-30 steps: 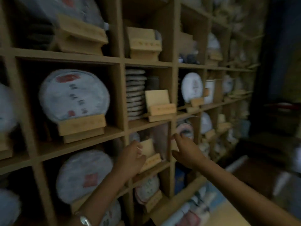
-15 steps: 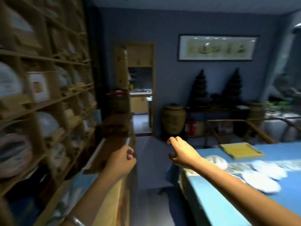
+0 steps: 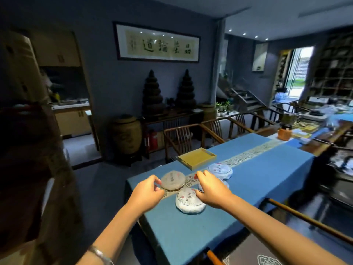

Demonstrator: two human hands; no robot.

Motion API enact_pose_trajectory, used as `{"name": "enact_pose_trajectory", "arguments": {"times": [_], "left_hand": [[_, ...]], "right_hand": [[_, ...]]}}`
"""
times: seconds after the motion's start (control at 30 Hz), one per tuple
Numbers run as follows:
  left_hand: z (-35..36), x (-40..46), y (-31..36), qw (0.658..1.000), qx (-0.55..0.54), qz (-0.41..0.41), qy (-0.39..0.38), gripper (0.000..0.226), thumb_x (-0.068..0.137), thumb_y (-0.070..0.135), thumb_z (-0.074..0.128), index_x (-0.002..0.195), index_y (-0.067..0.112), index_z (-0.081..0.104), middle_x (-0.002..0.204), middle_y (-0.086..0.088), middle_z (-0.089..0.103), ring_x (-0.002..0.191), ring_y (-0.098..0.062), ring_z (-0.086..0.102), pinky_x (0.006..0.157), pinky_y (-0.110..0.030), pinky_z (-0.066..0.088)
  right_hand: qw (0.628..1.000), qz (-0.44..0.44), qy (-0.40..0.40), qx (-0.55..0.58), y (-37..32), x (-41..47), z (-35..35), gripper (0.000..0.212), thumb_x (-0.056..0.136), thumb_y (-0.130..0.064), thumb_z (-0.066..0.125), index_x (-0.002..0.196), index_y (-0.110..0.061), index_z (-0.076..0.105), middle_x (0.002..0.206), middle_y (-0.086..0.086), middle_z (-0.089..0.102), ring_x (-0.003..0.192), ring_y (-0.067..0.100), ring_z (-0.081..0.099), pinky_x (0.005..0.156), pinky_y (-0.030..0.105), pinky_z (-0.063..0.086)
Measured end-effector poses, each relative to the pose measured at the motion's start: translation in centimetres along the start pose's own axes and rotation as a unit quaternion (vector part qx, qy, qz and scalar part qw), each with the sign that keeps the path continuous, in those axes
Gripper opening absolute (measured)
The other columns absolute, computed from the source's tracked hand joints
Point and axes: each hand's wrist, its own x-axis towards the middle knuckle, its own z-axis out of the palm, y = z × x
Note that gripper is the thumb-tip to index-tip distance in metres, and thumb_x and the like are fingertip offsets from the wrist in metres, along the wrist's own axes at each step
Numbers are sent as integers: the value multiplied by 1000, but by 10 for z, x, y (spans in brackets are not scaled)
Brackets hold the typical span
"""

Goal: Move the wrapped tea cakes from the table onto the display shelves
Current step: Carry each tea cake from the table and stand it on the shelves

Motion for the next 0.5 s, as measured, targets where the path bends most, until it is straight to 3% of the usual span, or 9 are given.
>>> {"name": "enact_pose_trajectory", "arguments": {"times": [0.17,0.27,0.37,0.5], "left_hand": [[85,51,-5,996,-24,-44,-79,27,87,21,56,114,20,53,81,10,63,67,-6,54,55,-20,42],[124,78,-21,989,-43,-92,-104,31,89,19,56,120,15,52,93,3,66,75,-14,56,66,-26,45],[155,99,-41,982,-48,-144,-109,33,91,20,54,124,15,50,105,-4,66,87,-21,62,73,-29,46],[188,127,-69,974,-54,-184,-119,36,93,20,52,128,17,48,106,-5,65,72,-13,59,53,-14,40]], "right_hand": [[996,16,-89,-2,57,37,54,41,92,-23,52,130,-9,44,130,15,50,118,33,52,93,42,47],[992,14,-128,4,83,61,90,44,93,-22,52,134,-8,42,137,15,45,123,33,49,94,39,47],[983,26,-181,11,102,78,123,41,93,-22,51,131,-8,42,129,15,47,115,32,52,88,39,49],[973,63,-219,41,128,102,158,44,94,-26,53,133,-8,39,127,14,47,112,31,55,81,33,45]]}}
